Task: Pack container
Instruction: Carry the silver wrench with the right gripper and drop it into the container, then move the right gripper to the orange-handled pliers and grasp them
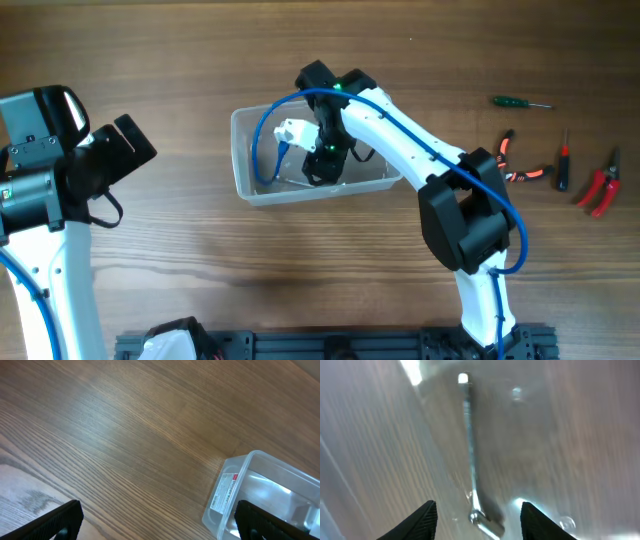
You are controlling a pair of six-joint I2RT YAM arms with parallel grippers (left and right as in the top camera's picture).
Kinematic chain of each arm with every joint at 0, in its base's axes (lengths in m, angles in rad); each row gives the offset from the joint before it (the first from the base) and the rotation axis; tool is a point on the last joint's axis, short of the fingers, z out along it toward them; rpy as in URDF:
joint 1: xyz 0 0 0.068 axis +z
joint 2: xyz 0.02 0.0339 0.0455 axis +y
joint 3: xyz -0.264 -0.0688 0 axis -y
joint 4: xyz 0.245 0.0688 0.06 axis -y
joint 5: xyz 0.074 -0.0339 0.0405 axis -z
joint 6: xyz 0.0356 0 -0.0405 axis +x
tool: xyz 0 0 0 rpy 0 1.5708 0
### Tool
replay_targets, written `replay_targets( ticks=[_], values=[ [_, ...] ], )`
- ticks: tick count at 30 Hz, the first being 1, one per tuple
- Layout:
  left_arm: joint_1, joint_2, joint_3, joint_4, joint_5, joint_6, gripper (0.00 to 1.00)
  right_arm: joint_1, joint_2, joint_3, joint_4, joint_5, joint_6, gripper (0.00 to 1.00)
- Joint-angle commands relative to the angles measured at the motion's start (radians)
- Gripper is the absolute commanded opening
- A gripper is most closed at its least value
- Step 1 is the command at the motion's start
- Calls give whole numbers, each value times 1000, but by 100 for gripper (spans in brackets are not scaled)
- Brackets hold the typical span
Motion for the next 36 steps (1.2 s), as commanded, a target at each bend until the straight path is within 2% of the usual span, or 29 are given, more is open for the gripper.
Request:
replay_targets(
  ticks=[1, 4, 5, 6, 8, 12, 15, 22, 28, 31, 34, 36],
  values=[
    [3, 4, 11, -5, 16, -1, 100, -28, -103, 116, -6, 200, 322, 52],
    [3, 4, 11, -8, 16, -1, 100, -120, -252, 180, -10, 348, 525, 53],
    [3, 4, 11, -8, 16, -1, 100, -171, -318, 180, 4, 362, 592, 56],
    [3, 4, 11, -8, 16, -1, 100, -238, -380, 180, 18, 361, 668, 69],
    [3, 4, 11, -8, 16, -1, 100, -427, -462, 180, 19, 361, 814, 74],
    [3, 4, 11, -8, 16, -1, 100, -661, -443, 164, -35, 349, 893, 79],
    [3, 4, 11, -8, 16, -1, 100, -792, -385, 88, -44, 322, 896, 79],
    [3, 4, 11, -8, 16, -1, 100, -830, -212, -125, 29, 323, 916, 80],
    [3, 4, 11, -7, 16, -2, 100, -830, -54, -165, 55, 315, 914, 81],
    [3, 4, 11, -7, 16, -2, 100, -830, -24, -203, 94, 289, 914, 82],
    [3, 4, 11, -8, 16, -2, 100, -830, -24, -254, 153, 276, 907, 90],
    [3, 4, 11, -8, 18, -2, 100, -830, -24, -296, 195, 269, 889, 90]
  ],
)
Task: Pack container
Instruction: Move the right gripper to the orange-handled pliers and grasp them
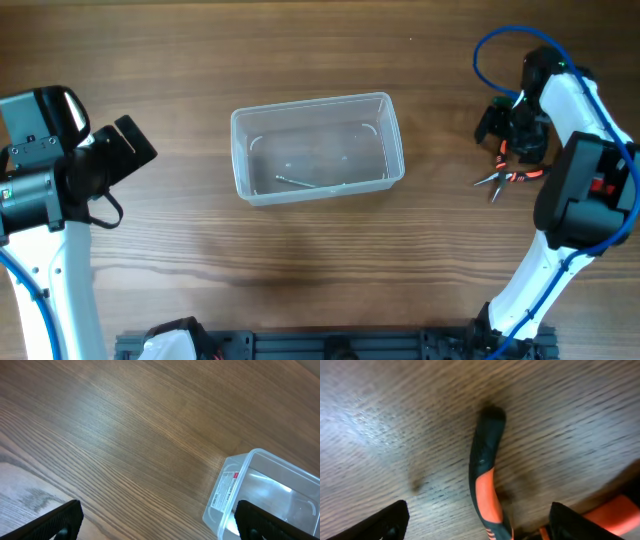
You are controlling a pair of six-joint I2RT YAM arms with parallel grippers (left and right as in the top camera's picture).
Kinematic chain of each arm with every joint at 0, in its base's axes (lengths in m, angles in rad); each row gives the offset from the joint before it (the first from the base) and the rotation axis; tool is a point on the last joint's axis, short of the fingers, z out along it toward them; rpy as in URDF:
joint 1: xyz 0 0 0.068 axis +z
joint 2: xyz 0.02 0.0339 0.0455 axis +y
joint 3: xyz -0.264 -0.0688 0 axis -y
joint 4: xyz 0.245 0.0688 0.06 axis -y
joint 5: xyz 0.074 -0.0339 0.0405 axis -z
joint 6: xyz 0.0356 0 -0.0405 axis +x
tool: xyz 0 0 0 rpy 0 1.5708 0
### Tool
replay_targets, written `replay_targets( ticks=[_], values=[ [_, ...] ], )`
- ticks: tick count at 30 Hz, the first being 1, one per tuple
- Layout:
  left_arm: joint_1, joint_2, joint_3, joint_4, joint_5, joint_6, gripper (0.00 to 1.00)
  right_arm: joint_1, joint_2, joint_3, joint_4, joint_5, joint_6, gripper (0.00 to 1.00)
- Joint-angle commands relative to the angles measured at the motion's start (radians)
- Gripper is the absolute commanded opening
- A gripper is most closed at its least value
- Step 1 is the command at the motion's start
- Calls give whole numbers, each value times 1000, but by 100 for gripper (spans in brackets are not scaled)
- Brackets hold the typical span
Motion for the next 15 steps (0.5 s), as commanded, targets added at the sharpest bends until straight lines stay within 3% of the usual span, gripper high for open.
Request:
replay_targets(
  ticks=[1, 3, 5, 9, 15],
  values=[
    [3, 3, 11, -1, 20, -2, 100, 5, 19, -59, 45, -27, -10, 90],
    [3, 3, 11, -1, 19, -2, 100, 5, 19, -86, 67, -27, -10, 90],
    [3, 3, 11, -1, 19, -2, 100, 5, 19, -103, 75, -30, -9, 82],
    [3, 3, 11, -1, 19, -2, 100, 5, 19, -107, 72, -39, -9, 32],
    [3, 3, 11, -12, 19, -2, 100, 5, 19, -107, 68, -48, -10, 7]
  ],
)
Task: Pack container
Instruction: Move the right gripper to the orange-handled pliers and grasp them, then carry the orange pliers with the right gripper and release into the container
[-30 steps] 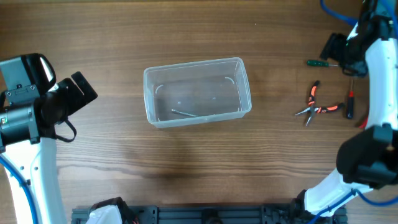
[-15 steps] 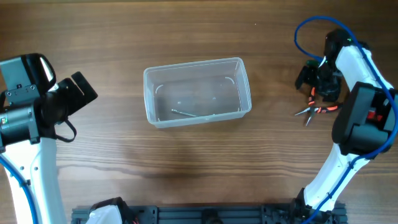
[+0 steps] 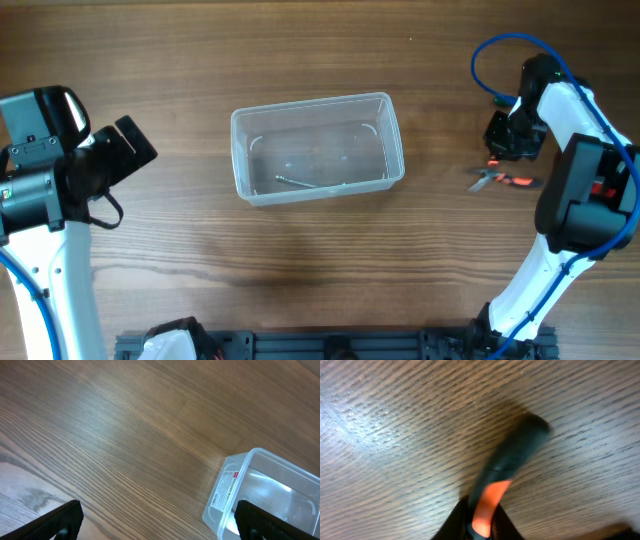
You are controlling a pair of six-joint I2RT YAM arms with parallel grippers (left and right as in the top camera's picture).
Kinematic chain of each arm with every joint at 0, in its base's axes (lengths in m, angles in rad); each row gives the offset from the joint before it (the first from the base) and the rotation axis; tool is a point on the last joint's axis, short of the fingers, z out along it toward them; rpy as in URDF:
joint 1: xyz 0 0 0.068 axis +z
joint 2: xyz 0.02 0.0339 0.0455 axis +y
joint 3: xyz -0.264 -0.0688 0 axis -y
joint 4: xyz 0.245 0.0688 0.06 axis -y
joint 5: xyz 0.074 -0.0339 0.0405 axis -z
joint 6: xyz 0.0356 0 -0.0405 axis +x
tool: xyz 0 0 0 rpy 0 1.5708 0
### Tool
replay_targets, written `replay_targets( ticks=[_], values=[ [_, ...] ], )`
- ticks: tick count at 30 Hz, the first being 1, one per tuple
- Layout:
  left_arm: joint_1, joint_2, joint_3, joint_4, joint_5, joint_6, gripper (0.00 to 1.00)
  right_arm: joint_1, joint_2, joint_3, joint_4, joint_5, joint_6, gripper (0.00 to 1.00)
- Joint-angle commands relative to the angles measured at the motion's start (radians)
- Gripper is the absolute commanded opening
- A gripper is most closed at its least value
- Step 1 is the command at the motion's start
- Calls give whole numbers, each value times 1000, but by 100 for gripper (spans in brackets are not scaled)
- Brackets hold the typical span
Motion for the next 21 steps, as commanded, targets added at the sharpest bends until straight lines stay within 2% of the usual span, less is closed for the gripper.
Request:
replay_targets(
  ticks=[1, 4, 7, 14, 17, 21],
  values=[
    [3, 4, 11, -10, 16, -1, 100, 6, 39, -42, 2, -33, 3, 4],
    [3, 4, 11, -11, 16, -1, 100, 6, 38, -41, 2, -50, -8, 4],
    [3, 4, 11, -11, 16, -1, 100, 10, 17, 16, -43, -146, -55, 4],
    [3, 4, 11, -11, 16, -1, 100, 139, -235, 267, -187, -190, -271, 4],
    [3, 4, 11, -11, 16, -1, 100, 311, -376, 323, -182, -186, -467, 4],
    [3, 4, 11, -11, 16, -1, 100, 536, -414, 320, -216, -187, -790, 4]
  ],
)
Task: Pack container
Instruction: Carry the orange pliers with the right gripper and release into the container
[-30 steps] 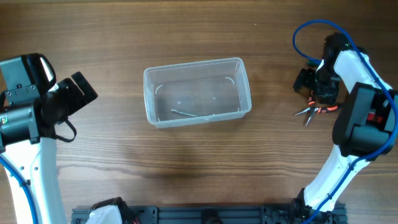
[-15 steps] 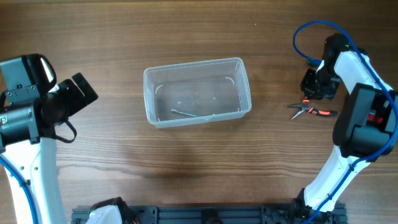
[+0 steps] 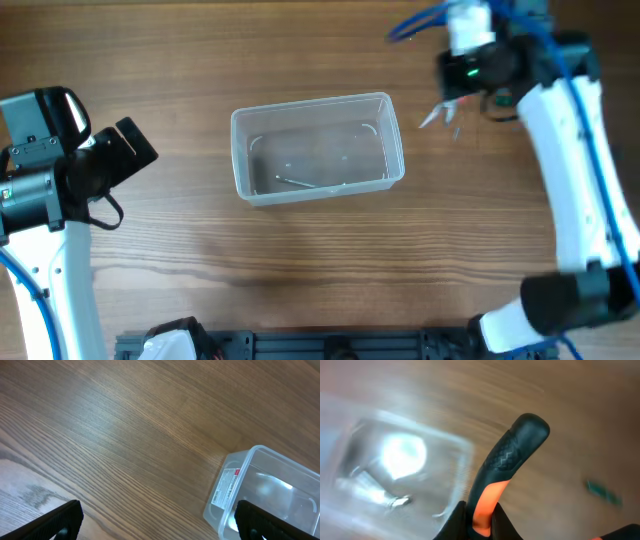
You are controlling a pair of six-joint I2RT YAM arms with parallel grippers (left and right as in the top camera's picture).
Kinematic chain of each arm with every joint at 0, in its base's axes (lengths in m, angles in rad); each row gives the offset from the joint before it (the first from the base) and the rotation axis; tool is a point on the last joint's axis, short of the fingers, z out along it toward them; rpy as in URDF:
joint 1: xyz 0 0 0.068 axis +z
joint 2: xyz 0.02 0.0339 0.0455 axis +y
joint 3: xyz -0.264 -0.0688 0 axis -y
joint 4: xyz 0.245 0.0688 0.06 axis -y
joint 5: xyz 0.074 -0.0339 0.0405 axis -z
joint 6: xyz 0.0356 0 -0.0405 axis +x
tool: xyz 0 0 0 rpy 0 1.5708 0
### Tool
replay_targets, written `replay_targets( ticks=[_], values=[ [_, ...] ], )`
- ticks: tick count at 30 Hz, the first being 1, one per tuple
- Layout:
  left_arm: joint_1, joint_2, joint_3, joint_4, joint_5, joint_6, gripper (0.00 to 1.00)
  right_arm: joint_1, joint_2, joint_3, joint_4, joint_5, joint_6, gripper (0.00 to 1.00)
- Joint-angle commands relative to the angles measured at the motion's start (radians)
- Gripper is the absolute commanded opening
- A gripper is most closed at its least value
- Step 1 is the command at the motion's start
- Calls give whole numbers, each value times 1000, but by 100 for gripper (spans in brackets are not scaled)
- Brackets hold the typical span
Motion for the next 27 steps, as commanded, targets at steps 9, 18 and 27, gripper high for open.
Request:
replay_targets(
  ticks=[9, 18, 27],
  values=[
    [3, 4, 11, -16, 16, -1, 100, 421, 163, -46, -46, -144, -805, 4],
    [3, 4, 11, -16, 16, -1, 100, 425, 445, -46, -47, -185, -837, 4],
    [3, 4, 11, -16, 16, -1, 100, 425, 455, -50, -43, -196, -811, 4]
  ],
)
